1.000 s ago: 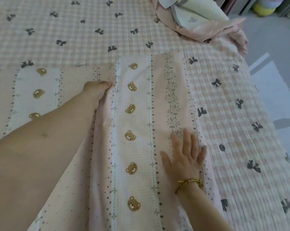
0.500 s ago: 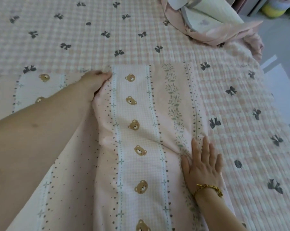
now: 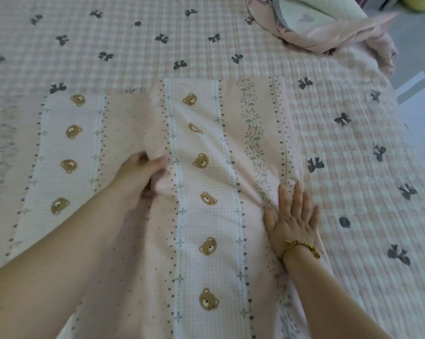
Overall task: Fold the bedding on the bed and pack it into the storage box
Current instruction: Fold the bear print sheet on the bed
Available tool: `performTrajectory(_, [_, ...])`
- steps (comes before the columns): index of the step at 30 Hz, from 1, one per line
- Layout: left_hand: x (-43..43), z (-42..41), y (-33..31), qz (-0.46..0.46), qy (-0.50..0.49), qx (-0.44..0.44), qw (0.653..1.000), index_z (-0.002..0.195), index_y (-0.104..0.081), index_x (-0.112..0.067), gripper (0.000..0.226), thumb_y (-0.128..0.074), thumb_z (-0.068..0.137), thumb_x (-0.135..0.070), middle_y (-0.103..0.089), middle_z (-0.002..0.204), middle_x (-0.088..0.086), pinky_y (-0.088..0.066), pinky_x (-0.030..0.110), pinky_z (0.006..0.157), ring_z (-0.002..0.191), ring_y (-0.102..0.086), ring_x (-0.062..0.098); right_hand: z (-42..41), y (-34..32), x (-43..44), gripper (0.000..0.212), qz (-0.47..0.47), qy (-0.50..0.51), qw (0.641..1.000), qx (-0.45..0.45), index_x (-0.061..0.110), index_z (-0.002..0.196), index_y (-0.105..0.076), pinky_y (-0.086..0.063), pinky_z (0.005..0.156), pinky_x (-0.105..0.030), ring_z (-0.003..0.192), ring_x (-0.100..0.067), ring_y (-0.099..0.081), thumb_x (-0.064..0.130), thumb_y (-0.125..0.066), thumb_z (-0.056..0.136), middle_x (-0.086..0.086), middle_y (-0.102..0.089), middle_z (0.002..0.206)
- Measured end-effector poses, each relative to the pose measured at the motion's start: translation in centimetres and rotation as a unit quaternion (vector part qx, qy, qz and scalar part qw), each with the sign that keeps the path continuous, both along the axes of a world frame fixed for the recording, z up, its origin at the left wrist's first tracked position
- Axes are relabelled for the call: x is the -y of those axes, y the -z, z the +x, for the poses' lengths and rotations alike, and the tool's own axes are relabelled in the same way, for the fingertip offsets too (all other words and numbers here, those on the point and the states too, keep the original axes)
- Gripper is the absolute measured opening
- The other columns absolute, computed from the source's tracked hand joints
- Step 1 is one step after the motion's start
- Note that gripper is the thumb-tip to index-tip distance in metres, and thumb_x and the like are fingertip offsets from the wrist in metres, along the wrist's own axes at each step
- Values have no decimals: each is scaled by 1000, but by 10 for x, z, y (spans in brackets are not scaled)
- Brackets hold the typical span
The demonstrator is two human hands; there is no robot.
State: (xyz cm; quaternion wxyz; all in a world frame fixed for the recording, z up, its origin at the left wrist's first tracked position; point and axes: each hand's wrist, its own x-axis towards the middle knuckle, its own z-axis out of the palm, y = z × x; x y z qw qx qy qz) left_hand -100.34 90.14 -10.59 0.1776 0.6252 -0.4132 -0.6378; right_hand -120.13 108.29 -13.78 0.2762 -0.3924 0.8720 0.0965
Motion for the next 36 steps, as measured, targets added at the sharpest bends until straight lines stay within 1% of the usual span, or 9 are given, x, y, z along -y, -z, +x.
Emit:
performTrajectory(8, [-140, 34, -13, -33, 11, 145, 989, 119, -52, -10, 46, -71, 78, -23, -61, 101, -3, -45, 24, 67, 82, -57, 12, 1, -27, -27, 69, -105, 28, 992, 57, 23, 147, 11, 9, 115, -34, 143, -19, 14, 41, -33, 96, -1, 19, 154])
performTrajectory(13, [-177, 58, -22, -104, -25, 230, 967, 135, -42, -8, 59, -64, 84, -28, -51, 133, 9, -36, 30, 87, 117, -50, 27, 25, -44, -102, 75, -152, 140, 976, 66, 22, 148, 3, 0, 116, -36, 143, -20, 0, 36, -45, 93, -1, 2, 156])
performTrajectory(16, [-205, 68, -18, -65, 0, 186, 980, 134, -41, -12, 62, -66, 81, -33, -55, 127, 5, -41, 31, 85, 108, -55, 24, 39, -46, -138, 75, -164, 151, 972, 71, 20, 148, -2, -9, 114, -37, 141, -23, -12, 37, -48, 91, -3, -11, 154])
performTrajectory(22, [-243, 79, -24, -81, 6, 235, 969, 133, -39, -7, 56, -63, 85, -25, -55, 124, 12, -40, 33, 80, 96, -52, 24, 44, -51, -183, 57, -221, 241, 931, 164, 25, 145, -18, -45, 76, -29, 99, -21, -55, 25, -45, 95, -4, -44, 140])
performTrajectory(25, [-251, 84, -29, -101, 76, 340, 932, 141, -24, -14, 63, -56, 90, -29, -49, 131, 14, -41, 42, 85, 105, -52, 33, 43, -49, -193, 59, -170, 170, 965, 102, 22, 147, -10, -41, 88, -32, 118, -24, -47, 21, -39, 96, -4, -30, 147])
performTrajectory(29, [-263, 65, -35, -271, 178, 420, 848, 147, -17, -11, 61, -45, 95, -23, -17, 154, 14, -11, 42, 113, 140, -17, 30, 55, -51, -194, 59, -126, 64, 990, -13, 19, 148, -4, 1, 115, -35, 143, -27, -7, 20, -33, 97, -9, 2, 155])
performTrajectory(33, [-236, 27, -18, -320, 310, 393, 804, 148, -1, -21, 56, -24, 99, -35, 11, 156, 2, 11, 30, 113, 144, 11, 16, 89, -38, -160, 59, -179, -130, 975, -12, 16, 137, -38, -6, 108, -38, 129, -32, -38, 46, -30, 87, -14, -41, 140])
performTrajectory(35, [-212, 17, -7, -298, 319, 406, 803, 149, 1, -21, 57, -20, 99, -40, 13, 156, 3, 11, 31, 114, 143, 14, 15, 87, -32, -142, 66, -106, -201, 974, 4, 17, 143, -26, 0, 109, -39, 138, -30, -23, 55, -7, 93, -15, -35, 145])
performTrajectory(36, [-200, 15, -3, -293, 320, 421, 796, 149, 2, -21, 59, -18, 98, -43, 13, 156, 3, 11, 32, 114, 143, 14, 16, 75, -31, -132, 75, -89, -233, 968, -15, 21, 146, -5, 12, 108, -39, 143, -28, -3, 62, 12, 86, -13, -13, 153])
